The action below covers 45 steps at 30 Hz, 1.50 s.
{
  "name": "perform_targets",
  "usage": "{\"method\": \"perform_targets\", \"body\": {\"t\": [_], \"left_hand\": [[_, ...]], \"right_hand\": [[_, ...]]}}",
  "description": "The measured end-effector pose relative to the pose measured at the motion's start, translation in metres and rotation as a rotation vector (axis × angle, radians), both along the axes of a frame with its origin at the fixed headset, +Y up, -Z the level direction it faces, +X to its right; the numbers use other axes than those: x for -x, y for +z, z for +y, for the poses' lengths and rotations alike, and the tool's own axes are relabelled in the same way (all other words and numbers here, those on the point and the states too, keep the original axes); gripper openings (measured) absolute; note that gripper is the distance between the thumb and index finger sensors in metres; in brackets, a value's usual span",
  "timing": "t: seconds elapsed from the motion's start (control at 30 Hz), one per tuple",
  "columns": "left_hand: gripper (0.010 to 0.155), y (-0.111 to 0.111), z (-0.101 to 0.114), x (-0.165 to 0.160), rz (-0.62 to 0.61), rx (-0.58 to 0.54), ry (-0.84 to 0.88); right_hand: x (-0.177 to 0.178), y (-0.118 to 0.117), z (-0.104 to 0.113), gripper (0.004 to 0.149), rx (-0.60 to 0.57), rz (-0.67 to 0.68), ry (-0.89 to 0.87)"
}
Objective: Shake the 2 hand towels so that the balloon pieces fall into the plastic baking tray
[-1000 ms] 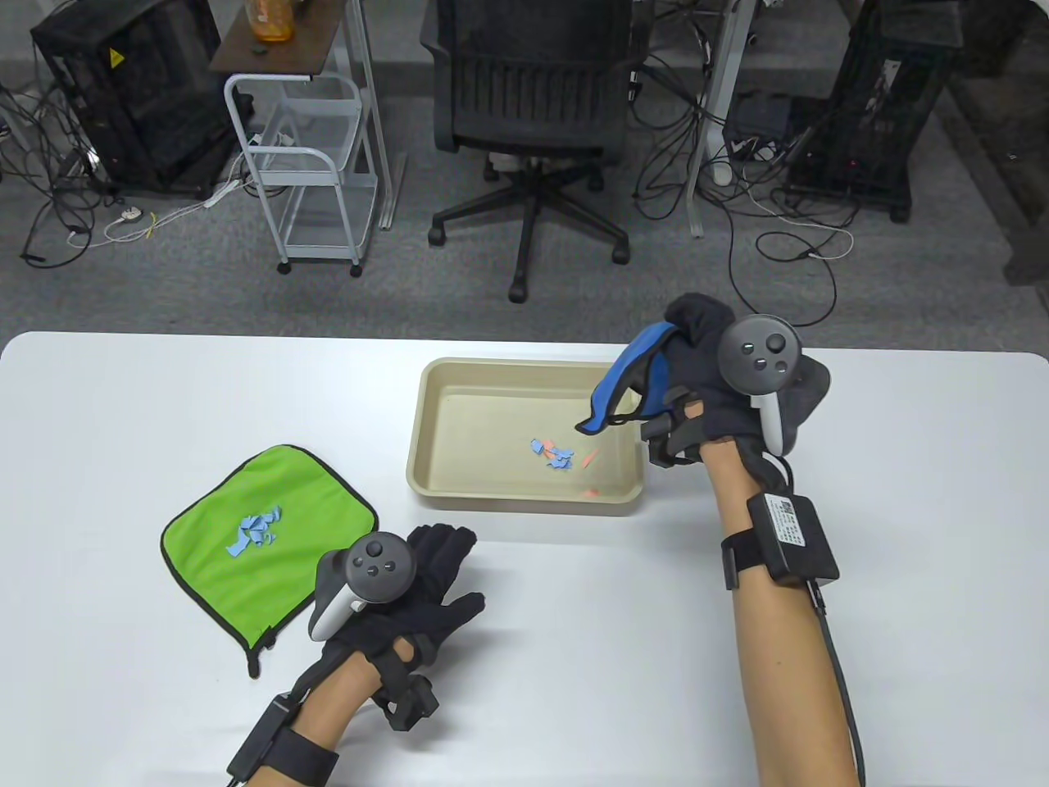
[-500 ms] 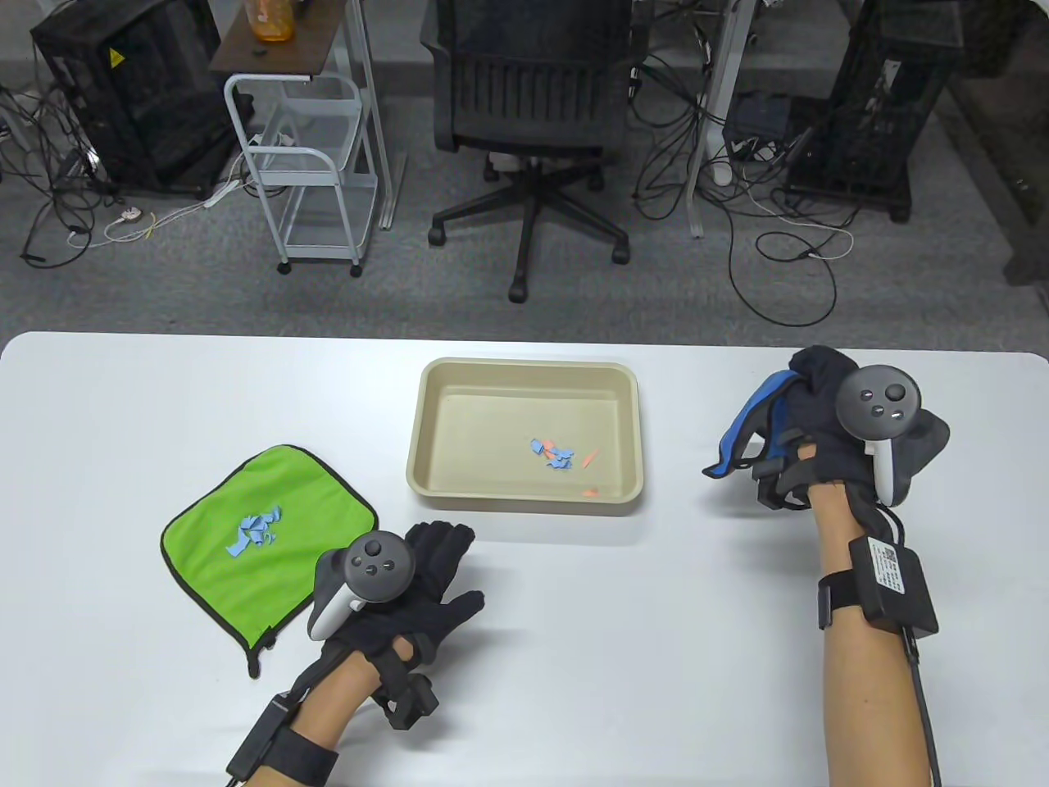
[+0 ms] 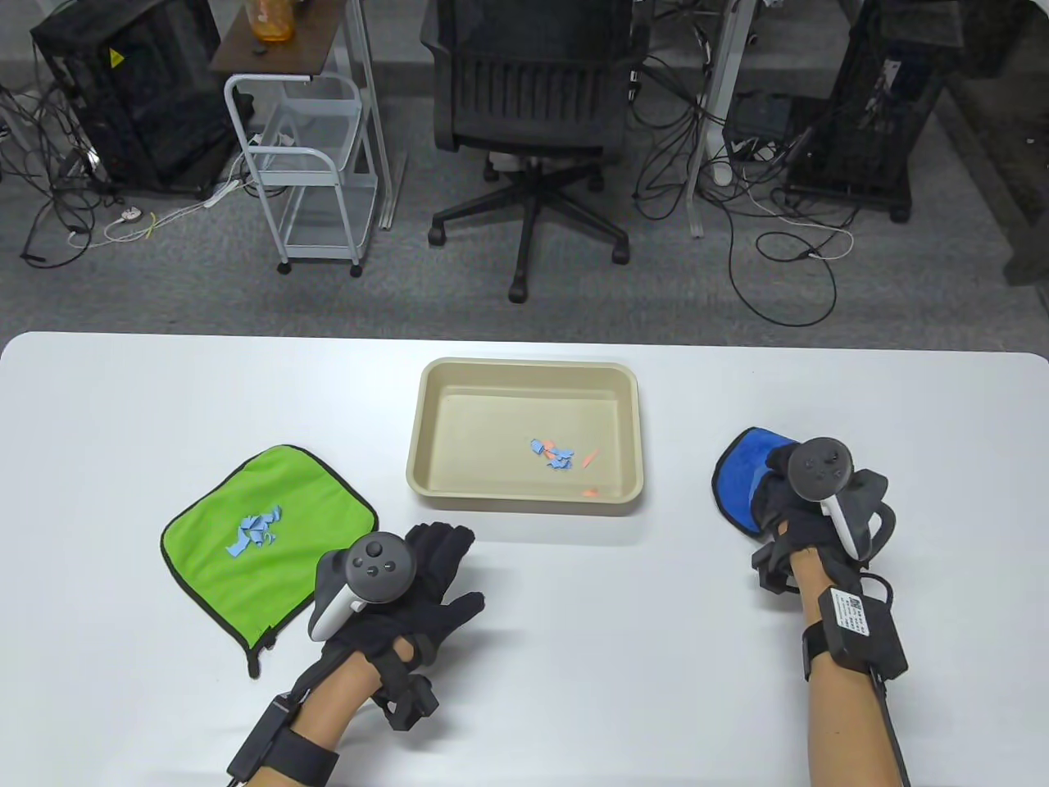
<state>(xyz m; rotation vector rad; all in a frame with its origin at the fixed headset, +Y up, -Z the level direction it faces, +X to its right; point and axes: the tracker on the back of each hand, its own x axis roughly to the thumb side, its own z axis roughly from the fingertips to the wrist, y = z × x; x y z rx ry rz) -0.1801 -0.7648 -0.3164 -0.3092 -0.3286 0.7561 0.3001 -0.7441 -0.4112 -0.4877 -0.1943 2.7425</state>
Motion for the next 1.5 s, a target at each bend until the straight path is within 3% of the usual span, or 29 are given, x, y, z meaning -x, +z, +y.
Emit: {"method": "perform_targets", "body": {"t": [0.17, 0.43, 0.67, 0.93, 1.07, 1.17, 1.33, 1.5], "left_hand": [[0.083, 0.000, -0.001, 0.000, 0.000, 0.004, -0.003], [0.083, 0.000, -0.001, -0.001, -0.005, 0.007, -0.009], [0.082, 0.001, -0.001, -0.002, -0.004, 0.007, -0.014], [0.082, 0.001, 0.000, -0.003, -0.009, 0.003, -0.012], [0.082, 0.001, 0.000, -0.004, -0.012, -0.003, -0.010], [0.082, 0.001, 0.000, -0.005, -0.014, -0.008, -0.005], [0.083, 0.002, -0.001, -0.007, -0.026, -0.017, -0.001], [0.083, 0.004, -0.002, -0.011, -0.042, -0.027, -0.009]], "right_hand": [[0.009, 0.001, -0.033, 0.039, 0.098, 0.031, 0.061], [0.014, 0.001, -0.034, 0.044, 0.173, 0.086, 0.068], [0.009, 0.009, -0.009, 0.052, 0.168, 0.138, -0.007], [0.007, 0.032, 0.040, 0.051, 0.017, 0.218, -0.168], [0.033, 0.049, 0.055, 0.057, -0.101, 0.300, -0.251], [0.073, 0.066, 0.056, 0.063, -0.156, 0.401, -0.270], [0.148, 0.093, 0.037, 0.071, -0.120, 0.605, -0.217], [0.192, 0.106, 0.005, 0.075, -0.048, 0.704, -0.140]]}}
